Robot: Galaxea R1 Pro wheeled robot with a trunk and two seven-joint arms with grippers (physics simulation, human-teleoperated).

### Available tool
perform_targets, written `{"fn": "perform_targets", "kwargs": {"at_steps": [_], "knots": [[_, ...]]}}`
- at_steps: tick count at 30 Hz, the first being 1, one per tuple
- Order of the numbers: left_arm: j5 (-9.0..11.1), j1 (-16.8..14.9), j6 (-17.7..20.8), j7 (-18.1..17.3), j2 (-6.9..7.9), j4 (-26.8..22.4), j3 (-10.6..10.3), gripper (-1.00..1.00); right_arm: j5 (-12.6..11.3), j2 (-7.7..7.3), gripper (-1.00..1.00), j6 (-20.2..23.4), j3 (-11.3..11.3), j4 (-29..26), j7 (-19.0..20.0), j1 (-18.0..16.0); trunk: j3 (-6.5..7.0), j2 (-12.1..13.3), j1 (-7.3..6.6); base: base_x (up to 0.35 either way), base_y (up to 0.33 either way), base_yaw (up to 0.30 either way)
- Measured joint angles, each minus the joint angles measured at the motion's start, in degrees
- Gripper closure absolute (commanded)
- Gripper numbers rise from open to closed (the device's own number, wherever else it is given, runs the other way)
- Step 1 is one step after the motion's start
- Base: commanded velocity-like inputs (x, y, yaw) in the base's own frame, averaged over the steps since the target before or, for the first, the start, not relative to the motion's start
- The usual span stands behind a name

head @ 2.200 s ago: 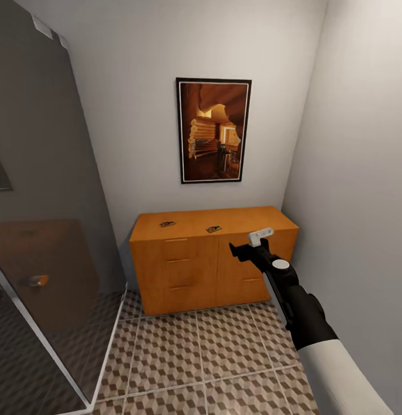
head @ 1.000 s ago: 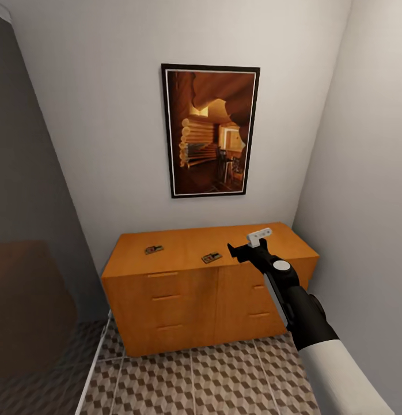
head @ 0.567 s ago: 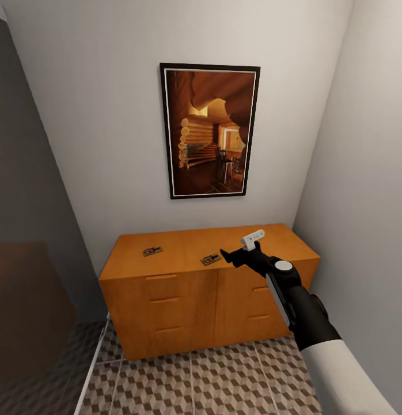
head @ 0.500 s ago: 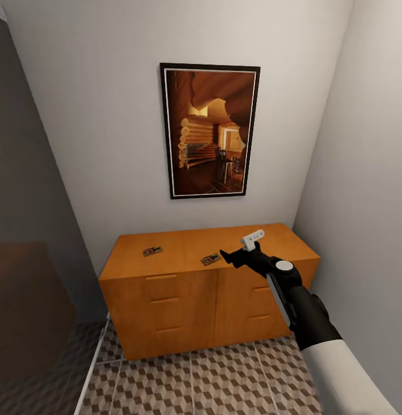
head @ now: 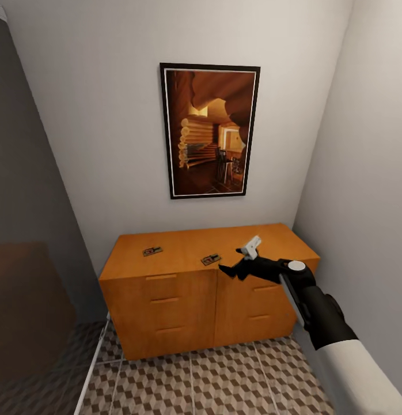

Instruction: Take the four mousetraps from the cabinet in the bathroom and place them on the bathroom floor. Make sure all four end up on the same floor surface, and ensure that at least two of them are either under or directly next to the same bathroom sink.

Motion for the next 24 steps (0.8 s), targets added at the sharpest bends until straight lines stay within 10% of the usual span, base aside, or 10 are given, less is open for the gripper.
{"fn": "perform_targets", "kwargs": {"at_steps": [7,13,24], "knots": [[0.0,0.0,0.0,0.0,0.0,0.0,0.0,-1.0,1.7,-0.8,-1.0,0.4,0.0,0.0,3.8,0.0,0.0,0.0,0.0,0.0,0.0,0.0],[0.0,0.0,0.0,0.0,-0.07,0.0,0.0,-1.0,8.5,-1.09,-1.0,2.3,-0.1,-0.1,4.5,0.0,0.0,0.0,0.0,0.0,0.0,0.0],[0.0,0.0,0.1,0.0,-0.09,0.0,0.0,-1.0,10.5,-1.25,-1.0,3.2,-0.1,-0.1,8.0,0.0,0.0,0.0,-0.01,0.031,0.0,0.0]]}}
